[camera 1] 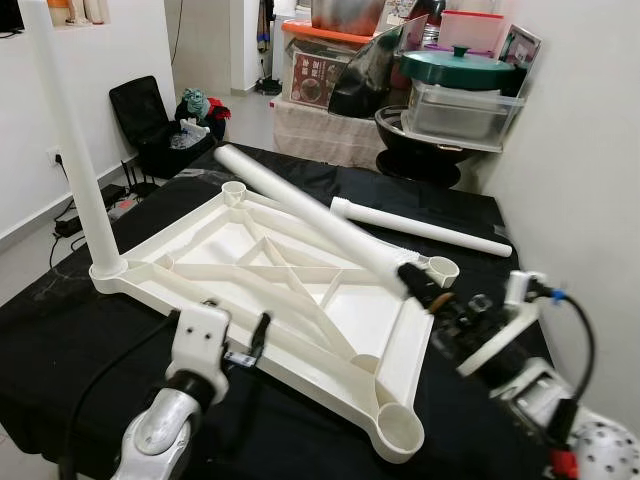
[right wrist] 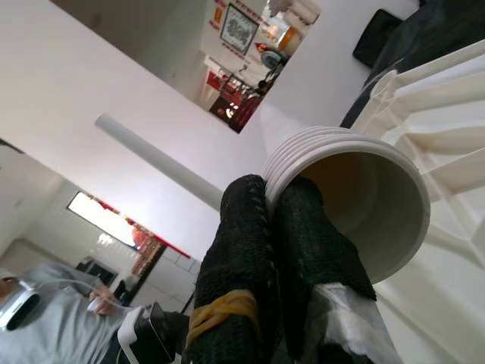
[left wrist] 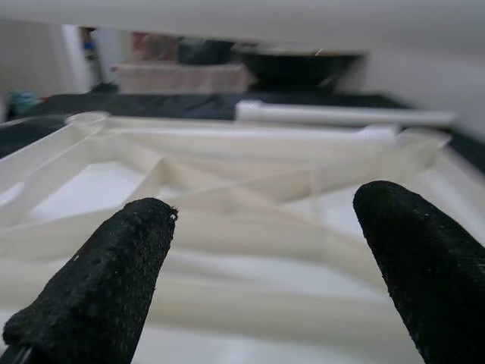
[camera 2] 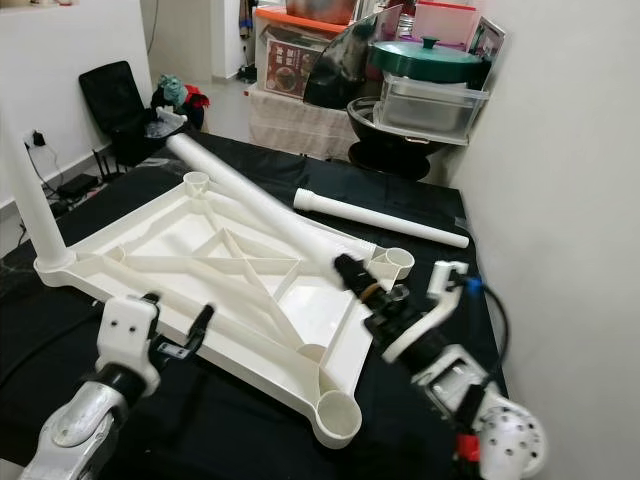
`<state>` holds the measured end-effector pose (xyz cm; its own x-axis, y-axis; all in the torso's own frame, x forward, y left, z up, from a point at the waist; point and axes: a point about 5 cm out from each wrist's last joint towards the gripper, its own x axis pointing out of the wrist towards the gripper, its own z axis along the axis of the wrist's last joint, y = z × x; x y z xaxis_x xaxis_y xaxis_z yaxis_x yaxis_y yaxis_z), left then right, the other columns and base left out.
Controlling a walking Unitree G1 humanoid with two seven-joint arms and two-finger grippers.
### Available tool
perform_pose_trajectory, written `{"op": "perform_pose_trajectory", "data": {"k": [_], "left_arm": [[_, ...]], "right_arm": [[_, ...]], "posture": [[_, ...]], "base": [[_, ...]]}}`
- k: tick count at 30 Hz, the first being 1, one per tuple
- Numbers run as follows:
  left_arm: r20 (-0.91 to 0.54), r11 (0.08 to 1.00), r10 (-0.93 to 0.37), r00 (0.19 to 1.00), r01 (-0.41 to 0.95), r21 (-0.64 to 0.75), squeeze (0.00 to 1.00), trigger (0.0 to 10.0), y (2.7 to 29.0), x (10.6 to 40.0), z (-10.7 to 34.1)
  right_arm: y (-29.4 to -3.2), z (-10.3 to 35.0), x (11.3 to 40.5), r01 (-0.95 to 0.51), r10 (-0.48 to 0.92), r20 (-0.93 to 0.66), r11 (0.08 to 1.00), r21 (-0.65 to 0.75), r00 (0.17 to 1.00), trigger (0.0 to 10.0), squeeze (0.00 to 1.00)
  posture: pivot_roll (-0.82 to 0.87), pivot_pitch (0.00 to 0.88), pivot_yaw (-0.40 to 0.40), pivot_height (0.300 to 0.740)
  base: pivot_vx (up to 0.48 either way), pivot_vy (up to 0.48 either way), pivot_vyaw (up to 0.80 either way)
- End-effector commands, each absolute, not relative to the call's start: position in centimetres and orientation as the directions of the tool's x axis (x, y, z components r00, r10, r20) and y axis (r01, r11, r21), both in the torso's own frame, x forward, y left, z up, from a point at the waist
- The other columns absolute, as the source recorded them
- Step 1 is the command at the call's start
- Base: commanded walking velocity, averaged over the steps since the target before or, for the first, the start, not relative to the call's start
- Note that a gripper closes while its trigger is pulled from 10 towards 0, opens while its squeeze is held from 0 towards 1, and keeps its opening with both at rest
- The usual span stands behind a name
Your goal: Building children table
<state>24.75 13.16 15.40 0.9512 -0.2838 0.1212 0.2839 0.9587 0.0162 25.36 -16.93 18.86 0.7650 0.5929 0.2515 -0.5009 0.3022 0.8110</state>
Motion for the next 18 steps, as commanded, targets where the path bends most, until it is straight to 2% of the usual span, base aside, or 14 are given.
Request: {"op": "perform_pose_trajectory", "data": {"k": [1, 4, 6, 7, 10, 11, 13, 18], "left_arm": [[0.140, 0.944, -0.302, 0.943, 0.317, -0.095, 0.00, 10.0, 13.2, 24.8, 15.7], [0.151, 0.935, -0.306, 0.940, 0.327, -0.141, 0.00, 10.0, 13.2, 24.9, 15.9], [0.172, 0.890, -0.340, 0.925, 0.375, -0.259, 0.00, 10.0, 13.1, 25.3, 16.3], [0.172, 0.890, -0.340, 0.925, 0.375, -0.259, 0.00, 10.0, 13.1, 25.3, 16.3], [0.202, 0.833, -0.358, 0.911, 0.410, -0.372, 0.00, 10.0, 13.5, 26.1, 16.7], [0.202, 0.833, -0.358, 0.911, 0.410, -0.372, 0.00, 10.0, 13.5, 26.1, 16.7], [0.279, 0.756, -0.398, 0.874, 0.485, -0.439, 0.00, 10.0, 13.2, 26.5, 17.9], [0.320, 0.703, -0.392, 0.863, 0.505, -0.501, 0.00, 10.0, 13.0, 27.2, 18.5]], "right_arm": [[-16.9, 19.0, 25.5, -0.514, 0.583, 0.275, 0.294, 0.806, 0.764, 0.0, 0.00], [-16.9, 19.0, 25.5, -0.514, 0.583, 0.276, 0.291, 0.807, 0.764, 0.0, 0.00], [-16.7, 19.1, 25.6, -0.521, 0.585, 0.287, 0.280, 0.806, 0.758, 0.0, 0.00], [-16.7, 19.1, 25.6, -0.521, 0.585, 0.287, 0.280, 0.806, 0.758, 0.0, 0.00], [-16.5, 19.4, 25.4, -0.545, 0.593, 0.313, 0.261, 0.797, 0.742, 0.0, 0.00], [-16.5, 19.4, 25.4, -0.545, 0.593, 0.313, 0.261, 0.797, 0.742, 0.0, 0.00], [-16.3, 19.1, 25.0, -0.544, 0.600, 0.312, 0.252, 0.800, 0.736, 0.0, 0.00], [-16.0, 18.9, 24.6, -0.553, 0.610, 0.322, 0.234, 0.799, 0.724, 0.0, 0.00]], "posture": [[0.09, 0.000, -0.120, 0.740], [0.09, 0.000, -0.120, 0.740], [0.08, 0.000, -0.112, 0.740], [0.08, 0.000, -0.112, 0.740], [0.07, 0.000, -0.103, 0.740], [0.07, 0.000, -0.103, 0.740], [0.07, 0.000, -0.101, 0.740], [0.06, 0.000, -0.095, 0.740]], "base": [[0.000, 0.000, 0.00], [0.000, 0.000, 0.00], [0.000, 0.000, 0.00], [0.000, 0.000, 0.00], [0.000, 0.000, 0.00], [0.000, 0.000, 0.00], [0.000, 0.000, 0.00], [0.000, 0.000, 0.00]]}}
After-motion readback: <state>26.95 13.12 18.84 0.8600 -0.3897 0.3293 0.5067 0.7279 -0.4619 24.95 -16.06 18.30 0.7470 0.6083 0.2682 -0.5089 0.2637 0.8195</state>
